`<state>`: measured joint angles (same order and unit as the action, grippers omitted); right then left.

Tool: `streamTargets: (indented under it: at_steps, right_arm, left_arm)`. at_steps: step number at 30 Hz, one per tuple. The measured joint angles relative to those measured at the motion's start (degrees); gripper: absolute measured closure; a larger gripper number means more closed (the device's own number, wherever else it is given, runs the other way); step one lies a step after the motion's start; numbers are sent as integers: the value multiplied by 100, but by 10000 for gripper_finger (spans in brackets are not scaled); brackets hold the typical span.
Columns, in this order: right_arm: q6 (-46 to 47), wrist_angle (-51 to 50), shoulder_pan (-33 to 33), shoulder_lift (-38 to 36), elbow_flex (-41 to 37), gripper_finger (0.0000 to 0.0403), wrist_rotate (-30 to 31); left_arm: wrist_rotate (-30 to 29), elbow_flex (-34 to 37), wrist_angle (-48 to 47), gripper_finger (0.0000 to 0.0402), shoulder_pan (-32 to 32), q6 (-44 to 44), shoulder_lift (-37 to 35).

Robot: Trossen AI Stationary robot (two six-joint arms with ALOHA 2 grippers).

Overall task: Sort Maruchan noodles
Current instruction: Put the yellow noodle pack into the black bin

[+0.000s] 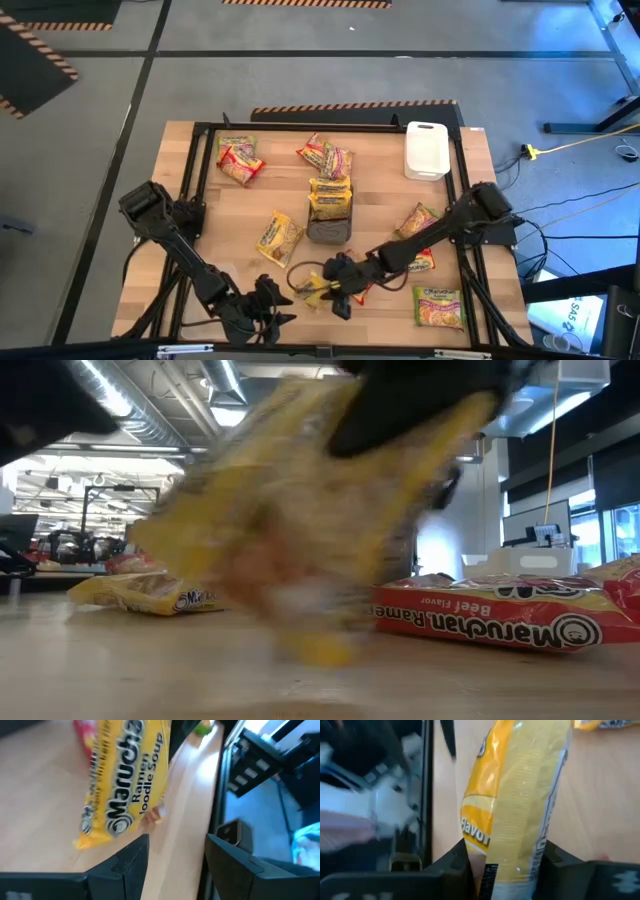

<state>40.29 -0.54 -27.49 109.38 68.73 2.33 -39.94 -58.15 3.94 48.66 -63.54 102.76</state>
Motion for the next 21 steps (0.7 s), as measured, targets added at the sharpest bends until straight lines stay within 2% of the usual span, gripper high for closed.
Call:
streamTargets:
  at_steps: [3, 8, 11, 15, 21]
  right_arm:
    - [-399, -448, -182, -281, 0, 312, 245]
    - [-898, -1012, -401, -762, 6, 309, 557]
    - [-1055, -1346, -469, -1028, 4, 300, 661]
    - [-1147, -2045, -644, -1444, 4, 312, 1041]
    - [-1074, -2493, -930, -1817, 7, 313, 1488]
  left_arm:
    - [-149, -2, 117, 214, -88, 257, -14]
    - [-88, 0, 675, 213, -465, 1005, -7]
    - [205, 0, 1099, 207, -750, 1642, -12]
    - [772, -2, 1219, 182, -1109, 2116, -237]
    - [1095, -7, 1447, 143, -1487, 2889, -469]
